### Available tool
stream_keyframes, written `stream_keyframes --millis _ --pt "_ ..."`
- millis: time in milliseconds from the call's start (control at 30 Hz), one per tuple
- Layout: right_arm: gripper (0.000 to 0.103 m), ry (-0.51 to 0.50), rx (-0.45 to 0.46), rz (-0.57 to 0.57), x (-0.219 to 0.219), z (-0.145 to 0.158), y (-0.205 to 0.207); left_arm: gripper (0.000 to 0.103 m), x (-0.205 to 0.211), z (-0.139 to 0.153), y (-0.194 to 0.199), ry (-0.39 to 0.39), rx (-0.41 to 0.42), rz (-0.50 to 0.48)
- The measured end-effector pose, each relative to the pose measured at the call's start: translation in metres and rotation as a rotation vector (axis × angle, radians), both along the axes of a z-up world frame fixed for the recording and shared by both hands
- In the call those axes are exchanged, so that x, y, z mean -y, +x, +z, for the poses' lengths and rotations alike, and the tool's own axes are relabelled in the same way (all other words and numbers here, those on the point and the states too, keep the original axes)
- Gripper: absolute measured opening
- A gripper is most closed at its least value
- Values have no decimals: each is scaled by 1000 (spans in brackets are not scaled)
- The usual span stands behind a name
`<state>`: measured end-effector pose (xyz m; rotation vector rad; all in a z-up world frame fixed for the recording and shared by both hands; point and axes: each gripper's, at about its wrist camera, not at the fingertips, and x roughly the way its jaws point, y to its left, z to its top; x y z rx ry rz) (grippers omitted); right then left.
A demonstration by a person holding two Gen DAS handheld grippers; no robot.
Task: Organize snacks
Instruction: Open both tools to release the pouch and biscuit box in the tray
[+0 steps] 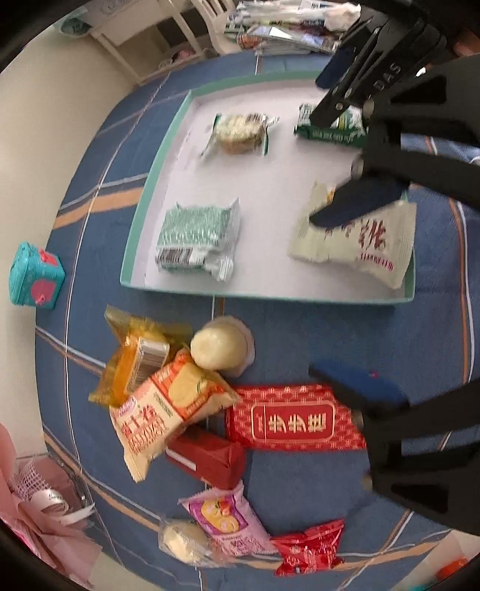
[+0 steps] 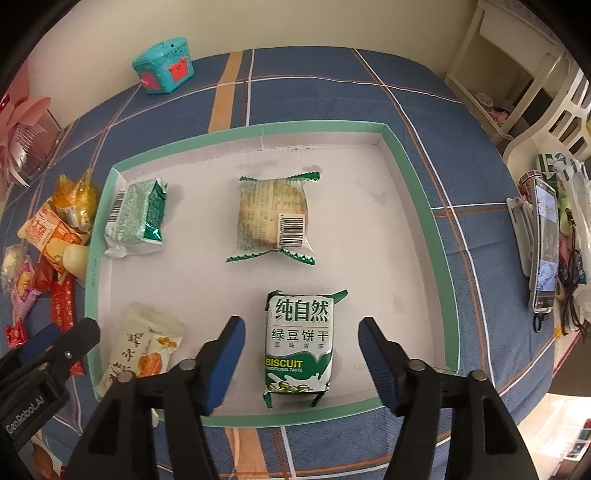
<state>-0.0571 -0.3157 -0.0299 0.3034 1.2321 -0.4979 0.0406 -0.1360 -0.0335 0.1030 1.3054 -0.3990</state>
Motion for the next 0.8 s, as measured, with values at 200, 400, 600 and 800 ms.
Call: stream_keyframes --millis 200,400,600,800 --pt "83 -4 -10 8 2 -4 1 93 -2 -8 0 58 33 16" --pt "93 -6 -4 17 3 -5 1 98 -8 -6 0 79 65 26" --pt "95 4 0 23 0 -8 2 98 -11 -8 0 88 63 28" --pt "103 7 30 29 -1 -5 1 99 -11 -7 1 95 66 31"
